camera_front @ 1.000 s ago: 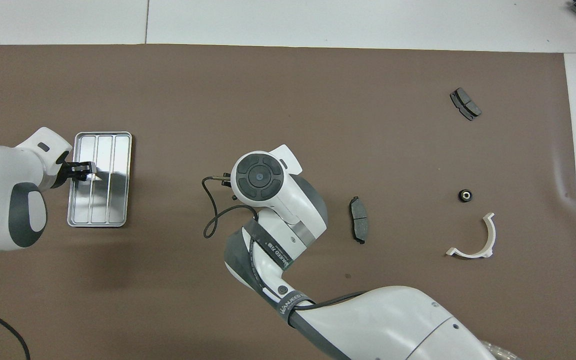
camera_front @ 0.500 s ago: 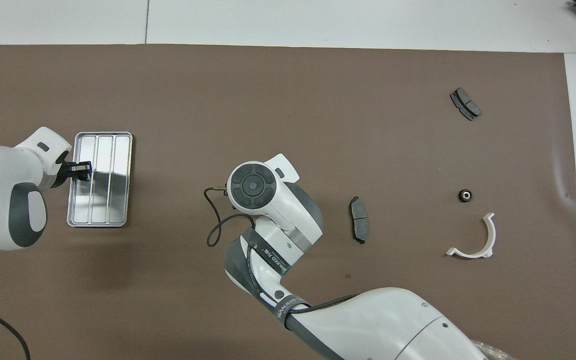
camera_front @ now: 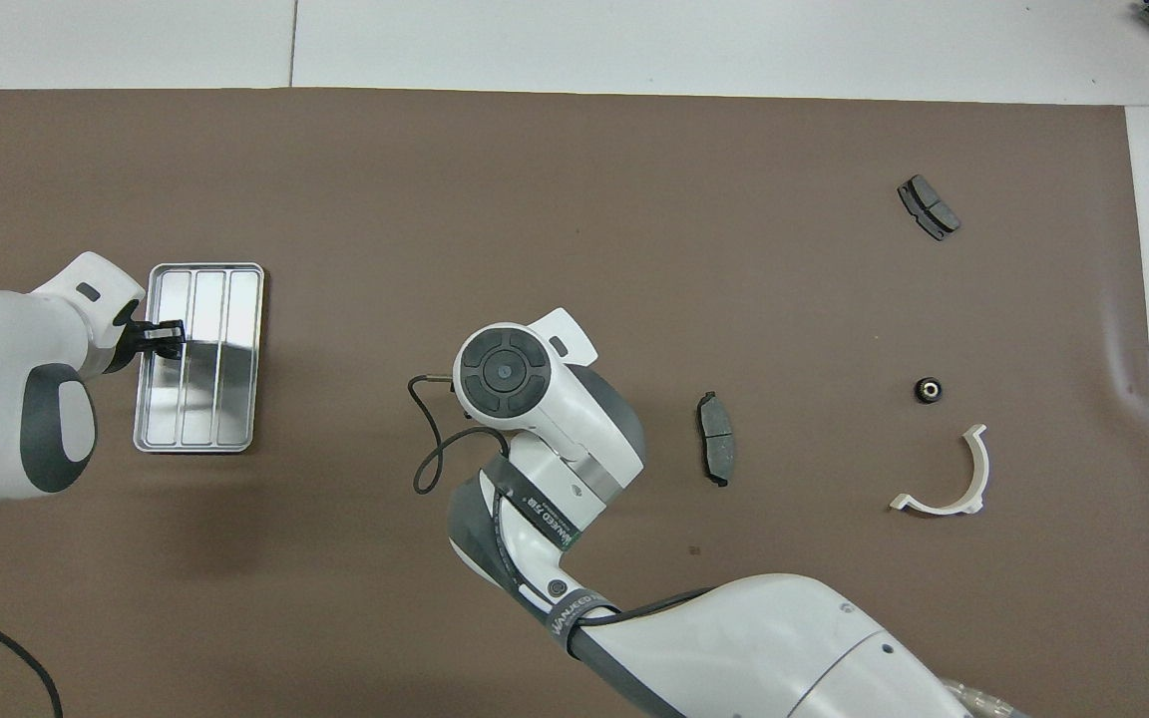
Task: Place bearing gear from tray to pile
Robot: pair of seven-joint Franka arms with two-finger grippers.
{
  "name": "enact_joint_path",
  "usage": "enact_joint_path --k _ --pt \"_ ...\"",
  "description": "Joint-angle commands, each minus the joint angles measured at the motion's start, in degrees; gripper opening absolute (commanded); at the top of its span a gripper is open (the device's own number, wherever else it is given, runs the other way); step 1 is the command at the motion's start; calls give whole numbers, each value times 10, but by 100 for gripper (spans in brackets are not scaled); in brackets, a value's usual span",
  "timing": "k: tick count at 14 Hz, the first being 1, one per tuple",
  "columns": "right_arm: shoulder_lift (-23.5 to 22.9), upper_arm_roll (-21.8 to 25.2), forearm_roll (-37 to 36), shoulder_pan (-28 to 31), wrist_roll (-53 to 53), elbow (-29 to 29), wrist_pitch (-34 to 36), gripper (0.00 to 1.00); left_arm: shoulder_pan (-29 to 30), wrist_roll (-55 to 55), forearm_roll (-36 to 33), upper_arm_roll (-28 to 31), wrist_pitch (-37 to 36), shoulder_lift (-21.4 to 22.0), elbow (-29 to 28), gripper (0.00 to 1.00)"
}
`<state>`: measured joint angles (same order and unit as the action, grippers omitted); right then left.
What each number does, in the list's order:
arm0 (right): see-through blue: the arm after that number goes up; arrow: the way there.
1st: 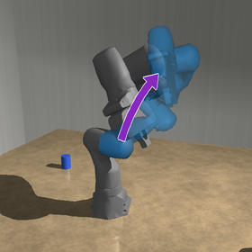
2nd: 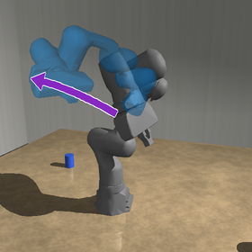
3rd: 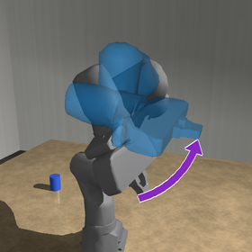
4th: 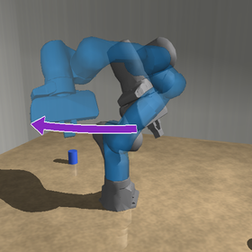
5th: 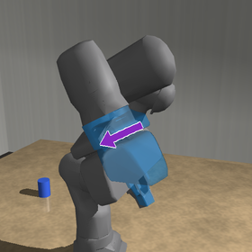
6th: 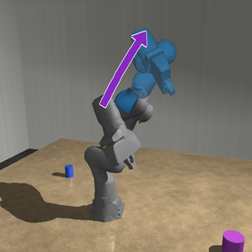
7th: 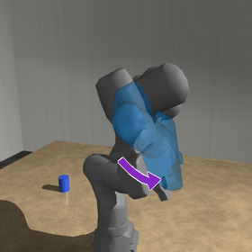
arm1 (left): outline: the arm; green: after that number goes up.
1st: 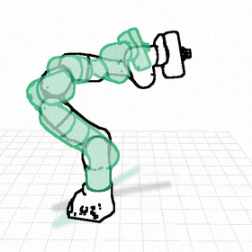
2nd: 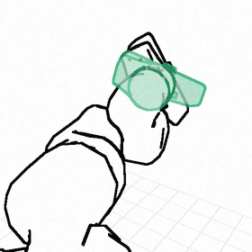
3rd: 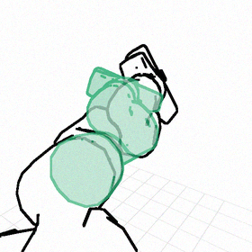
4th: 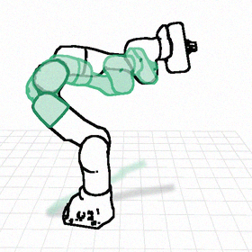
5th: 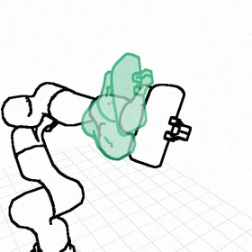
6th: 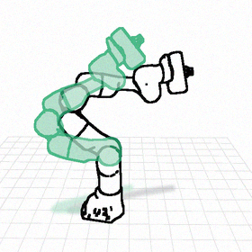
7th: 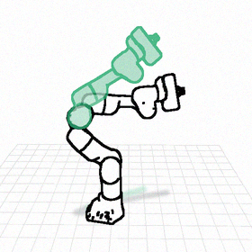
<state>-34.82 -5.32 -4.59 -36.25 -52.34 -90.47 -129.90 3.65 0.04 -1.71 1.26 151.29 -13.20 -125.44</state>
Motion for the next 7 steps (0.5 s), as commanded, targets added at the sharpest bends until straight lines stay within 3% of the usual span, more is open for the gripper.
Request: enact_joint_path --k 1,4,7 --pt "13 5 -14 3 -7 3 21 0 -3 24 -8 -4 1 -13 26 14" --pt "50 6 -15 39 7 -29 23 0 -39 95 -7 -6 -24 -14 52 14" --pt "134 4 -13 106 76 -145 8 0 -117 221 -7 -6 -68 -7 75 14"
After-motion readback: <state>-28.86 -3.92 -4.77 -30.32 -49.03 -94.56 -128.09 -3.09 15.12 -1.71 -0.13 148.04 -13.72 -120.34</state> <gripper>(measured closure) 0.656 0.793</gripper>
